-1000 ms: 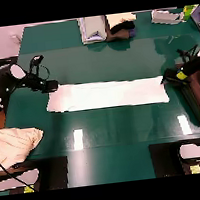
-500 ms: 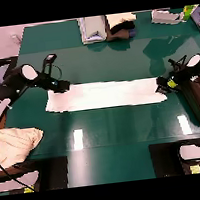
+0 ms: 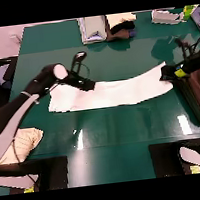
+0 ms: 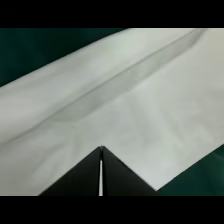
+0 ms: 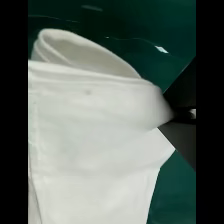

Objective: Fold the shirts.

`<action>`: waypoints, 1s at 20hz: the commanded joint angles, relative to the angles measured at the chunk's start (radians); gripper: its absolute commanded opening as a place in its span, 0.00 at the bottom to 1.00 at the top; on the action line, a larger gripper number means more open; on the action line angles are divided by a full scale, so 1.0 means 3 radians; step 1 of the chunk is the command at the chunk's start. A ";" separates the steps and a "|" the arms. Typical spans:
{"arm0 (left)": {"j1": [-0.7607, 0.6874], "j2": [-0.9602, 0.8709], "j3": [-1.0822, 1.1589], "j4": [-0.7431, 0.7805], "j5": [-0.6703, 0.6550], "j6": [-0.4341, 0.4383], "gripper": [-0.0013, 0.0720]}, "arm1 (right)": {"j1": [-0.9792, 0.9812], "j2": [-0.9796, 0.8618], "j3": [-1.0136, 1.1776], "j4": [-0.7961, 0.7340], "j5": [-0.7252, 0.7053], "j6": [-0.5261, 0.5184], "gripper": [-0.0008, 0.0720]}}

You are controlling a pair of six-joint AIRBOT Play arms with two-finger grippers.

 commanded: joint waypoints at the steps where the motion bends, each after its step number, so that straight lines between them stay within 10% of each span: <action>1: -0.0273 -0.0448 0.0356 -0.0182 0.0025 0.0000 0.06 | 0.0291 0.0277 0.0448 0.0146 0.0137 0.0149 0.03; 13: -0.0361 -0.0745 0.0422 -0.0258 -0.0048 0.0017 0.06 | 0.1375 -0.0443 0.1871 0.0141 0.0219 0.0477 0.03; 20: 0.0291 0.0083 0.0422 0.0340 -0.0178 -0.0209 0.06 | 0.1862 -0.0849 0.2372 0.0156 0.0071 0.0660 0.03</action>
